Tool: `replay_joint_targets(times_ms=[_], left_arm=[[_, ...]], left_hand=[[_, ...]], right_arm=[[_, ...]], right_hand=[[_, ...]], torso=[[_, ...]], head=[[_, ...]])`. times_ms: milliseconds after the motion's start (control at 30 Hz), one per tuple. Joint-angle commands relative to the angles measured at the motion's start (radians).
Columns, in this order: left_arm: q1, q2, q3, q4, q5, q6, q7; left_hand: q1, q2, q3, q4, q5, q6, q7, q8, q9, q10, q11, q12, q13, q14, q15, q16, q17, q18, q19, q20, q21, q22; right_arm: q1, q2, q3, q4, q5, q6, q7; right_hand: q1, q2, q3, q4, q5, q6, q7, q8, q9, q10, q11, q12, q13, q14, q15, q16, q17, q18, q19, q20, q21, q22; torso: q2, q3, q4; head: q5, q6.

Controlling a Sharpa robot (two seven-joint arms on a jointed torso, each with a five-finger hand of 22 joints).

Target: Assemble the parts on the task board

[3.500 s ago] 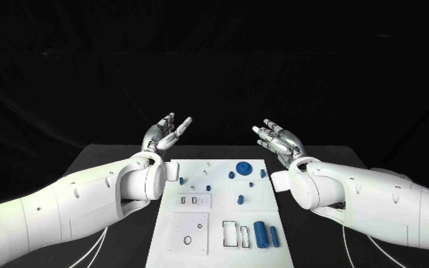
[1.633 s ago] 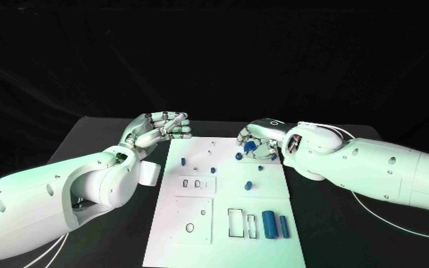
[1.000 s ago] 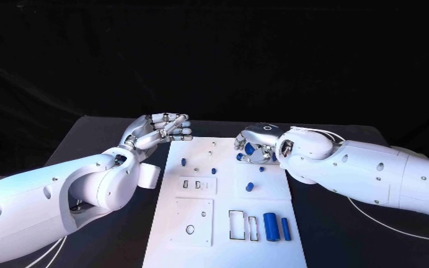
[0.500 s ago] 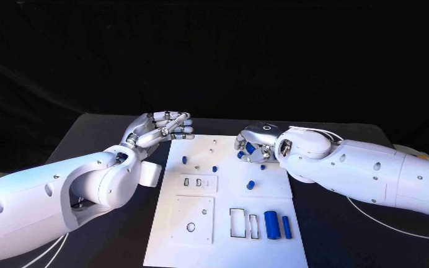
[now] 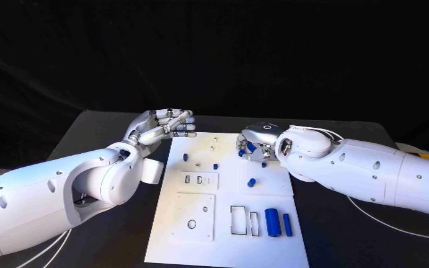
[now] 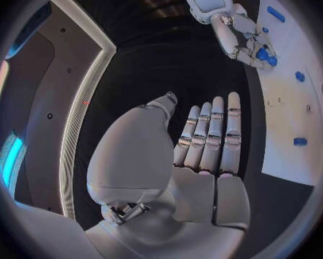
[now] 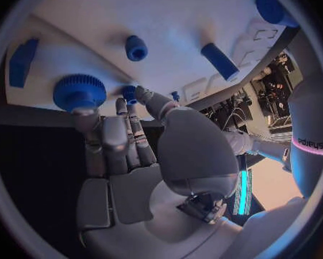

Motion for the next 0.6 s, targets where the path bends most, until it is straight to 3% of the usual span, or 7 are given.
replay_joint_targets(times_ms=[33, 200, 300, 400, 600], left_arm=[[0.002, 0.003, 0.001, 0.002, 0.006, 0.022, 0.003], [0.002, 0.003, 0.001, 0.002, 0.006, 0.022, 0.003], [0.002, 0.003, 0.001, 0.002, 0.006, 0.023, 0.002], [0.002, 0.002, 0.001, 0.002, 0.006, 0.024, 0.002], [0.002, 0.002, 0.001, 0.002, 0.007, 0.026, 0.000]], left_hand=[[-0.004, -0.008, 0.001, 0.005, -0.004, -0.003, 0.023, -0.004, -0.001, 0.003, 0.004, -0.006, -0.001, -0.001, 0.003, -0.004, 0.001, 0.013, 0.005, -0.001, 0.006, 0.001], [-0.004, -0.008, 0.001, 0.005, -0.004, -0.003, 0.023, -0.004, -0.001, 0.003, 0.004, -0.006, -0.001, -0.001, 0.003, -0.004, 0.001, 0.013, 0.005, -0.001, 0.006, 0.001], [-0.003, -0.007, 0.002, 0.005, -0.004, -0.004, 0.023, -0.005, -0.001, 0.003, 0.005, -0.007, -0.001, -0.001, 0.003, -0.005, 0.002, 0.013, 0.006, -0.001, 0.007, 0.001], [-0.004, -0.006, 0.002, 0.005, -0.004, -0.004, 0.024, -0.005, -0.001, 0.003, 0.005, -0.007, -0.001, -0.001, 0.003, -0.005, 0.002, 0.013, 0.006, -0.001, 0.007, 0.001], [-0.004, -0.005, 0.003, 0.006, -0.004, -0.004, 0.024, -0.005, -0.001, 0.002, 0.005, -0.008, -0.001, -0.001, 0.004, -0.005, 0.002, 0.013, 0.006, -0.001, 0.007, 0.001]], right_arm=[[-0.001, 0.002, 0.000, -0.002, -0.014, 0.013, 0.000], [-0.002, 0.004, 0.000, -0.006, -0.014, 0.002, -0.004], [-0.002, 0.004, 0.000, -0.007, -0.014, -0.014, -0.006], [-0.002, 0.005, 0.000, -0.009, -0.014, -0.048, -0.007], [-0.003, 0.009, 0.000, -0.015, -0.020, -0.104, -0.015]], right_hand=[[-0.003, 0.008, 0.009, 0.002, -0.006, 0.011, -0.002, 0.005, 0.003, 0.017, -0.001, 0.010, -0.002, 0.011, 0.000, 0.014, 0.012, -0.013, 0.012, -0.003, 0.011, 0.016], [-0.002, 0.013, 0.024, 0.010, -0.008, 0.015, -0.005, 0.007, 0.007, 0.035, -0.006, 0.018, -0.003, 0.022, -0.004, 0.028, 0.028, -0.018, 0.032, -0.007, 0.030, 0.045], [0.004, 0.023, 0.044, 0.014, -0.043, 0.025, -0.010, 0.014, 0.013, 0.049, -0.010, 0.023, -0.004, 0.029, -0.009, 0.035, 0.035, -0.021, 0.044, -0.011, 0.043, 0.064], [0.022, 0.045, 0.080, 0.018, -0.064, 0.049, -0.019, 0.032, 0.029, 0.080, -0.022, 0.035, -0.003, 0.040, -0.018, 0.048, 0.055, -0.027, 0.068, -0.018, 0.064, 0.098], [0.046, 0.050, 0.114, 0.007, -0.059, 0.076, -0.028, 0.063, 0.063, 0.117, -0.034, 0.044, 0.002, 0.043, -0.030, 0.049, 0.051, -0.034, 0.091, -0.029, 0.090, 0.139]], torso=[[0.000, -0.0001, -0.0006], [0.001, 0.0000, -0.0003], [0.001, -0.0001, -0.0001], [0.001, 0.0000, 0.0003], [0.001, -0.0002, -0.0003]], head=[[0.003, -0.004], [0.005, -0.007], [0.005, -0.008], [0.006, -0.009], [0.005, -0.010]])
